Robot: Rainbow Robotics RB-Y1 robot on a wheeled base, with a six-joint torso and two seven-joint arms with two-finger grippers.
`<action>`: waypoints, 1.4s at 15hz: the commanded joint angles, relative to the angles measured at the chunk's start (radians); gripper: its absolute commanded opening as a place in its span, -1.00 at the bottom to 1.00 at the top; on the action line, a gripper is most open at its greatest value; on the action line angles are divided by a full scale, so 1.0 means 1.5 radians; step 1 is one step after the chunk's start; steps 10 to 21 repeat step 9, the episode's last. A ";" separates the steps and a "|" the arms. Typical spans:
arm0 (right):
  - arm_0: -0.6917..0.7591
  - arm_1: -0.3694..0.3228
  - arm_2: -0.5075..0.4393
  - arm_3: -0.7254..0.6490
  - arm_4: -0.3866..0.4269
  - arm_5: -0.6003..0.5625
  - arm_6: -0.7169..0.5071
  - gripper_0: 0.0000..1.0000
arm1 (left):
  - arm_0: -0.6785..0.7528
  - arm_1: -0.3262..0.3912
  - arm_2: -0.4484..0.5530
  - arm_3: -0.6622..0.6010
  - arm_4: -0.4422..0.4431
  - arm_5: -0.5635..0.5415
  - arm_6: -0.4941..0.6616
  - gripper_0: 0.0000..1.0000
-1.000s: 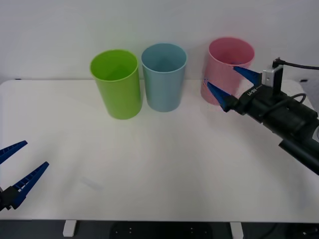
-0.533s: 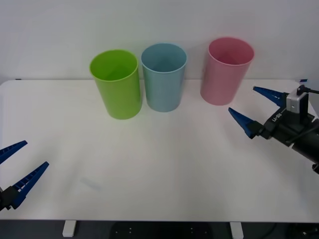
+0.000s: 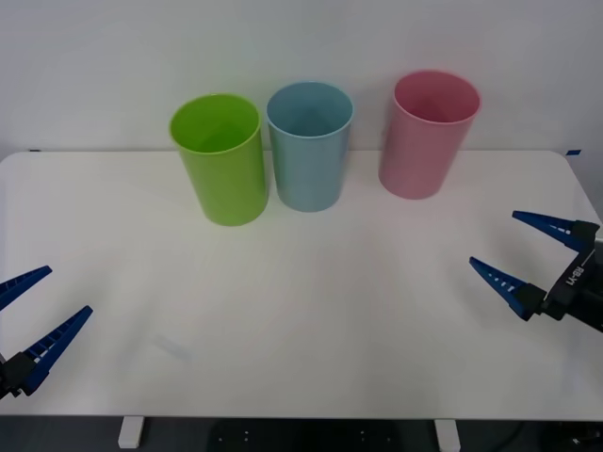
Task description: Grasp the object on the table and drop it into the matching bin: aluminum can to the light blue bin, PET bottle to the pink bin.
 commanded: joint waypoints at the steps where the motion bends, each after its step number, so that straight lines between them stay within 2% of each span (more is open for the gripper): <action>1: 0.046 0.002 -0.018 -0.031 -0.004 0.000 -0.003 1.00 | 0.000 0.000 0.000 0.000 0.000 0.000 0.000 1.00; 5: 0.077 0.003 -0.018 -0.037 -0.012 0.000 -0.004 1.00 | 0.000 0.000 0.000 0.000 0.000 0.000 0.000 1.00; 21: 0.077 0.003 -0.018 -0.037 -0.012 0.000 -0.004 1.00 | 0.000 0.000 0.000 0.000 0.000 0.000 0.000 1.00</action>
